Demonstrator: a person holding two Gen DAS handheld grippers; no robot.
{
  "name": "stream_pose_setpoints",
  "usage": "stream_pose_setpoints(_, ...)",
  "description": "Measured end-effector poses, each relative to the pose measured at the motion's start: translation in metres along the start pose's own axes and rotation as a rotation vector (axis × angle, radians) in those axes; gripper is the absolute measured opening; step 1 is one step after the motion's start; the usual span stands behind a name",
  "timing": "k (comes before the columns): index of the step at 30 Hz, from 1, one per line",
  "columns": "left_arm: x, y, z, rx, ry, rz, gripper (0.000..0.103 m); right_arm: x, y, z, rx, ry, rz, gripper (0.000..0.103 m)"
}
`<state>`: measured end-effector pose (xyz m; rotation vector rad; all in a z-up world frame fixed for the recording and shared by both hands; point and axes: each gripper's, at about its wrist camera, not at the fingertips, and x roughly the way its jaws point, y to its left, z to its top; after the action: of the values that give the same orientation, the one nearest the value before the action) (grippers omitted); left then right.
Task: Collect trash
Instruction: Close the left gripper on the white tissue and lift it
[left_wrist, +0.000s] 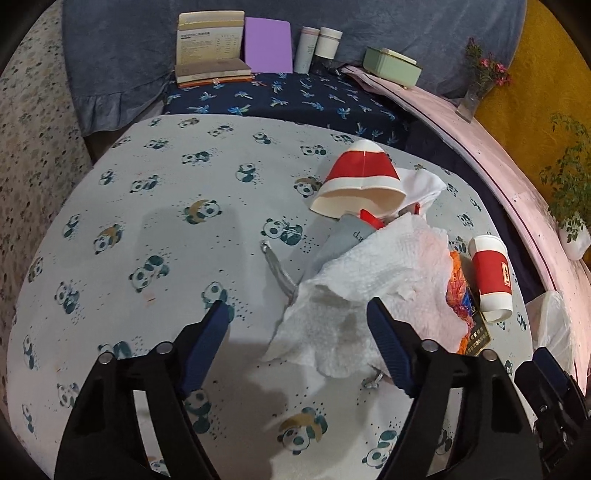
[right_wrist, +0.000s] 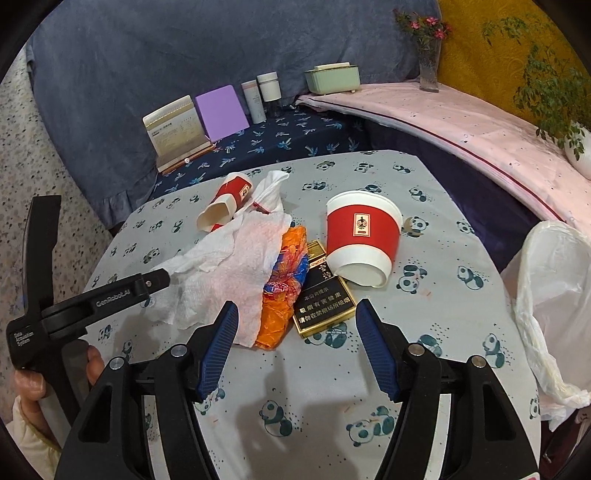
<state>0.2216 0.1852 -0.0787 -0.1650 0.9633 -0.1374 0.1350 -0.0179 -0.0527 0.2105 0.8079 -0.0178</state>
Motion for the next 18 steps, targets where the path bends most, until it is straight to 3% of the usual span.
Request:
stream_pose_setpoints(3, 0.009, -0.003, 0.001, 0.009, 0.027, -0.018, 0.052, 0.007, 0.001, 0.002, 0.002, 0.007, 0.003, 0.064)
stream_pose_setpoints(6, 0.015, -0.003, -0.002, 0.018, 0.059, -0.037, 0.014, 0.012, 0.002, 0.001, 0.001, 0.017, 0.004, 0.064)
stream_pose_setpoints(7, 0.014, -0.002, -0.004, 0.014, 0.065, -0.043, 0.008, 0.014, 0.003, 0.001, 0.001, 0.021, 0.004, 0.064)
stream_pose_setpoints(10, 0.005, 0.001, -0.008, 0.015, 0.051, -0.052, 0.001, 0.018, 0.004, 0.000, 0.001, 0.030, 0.010, 0.064)
stream_pose_setpoints(18, -0.022, 0.015, -0.017, -0.003, 0.020, -0.039, 0.001, 0.025, 0.013, -0.001, 0.016, 0.047, 0.038, 0.064)
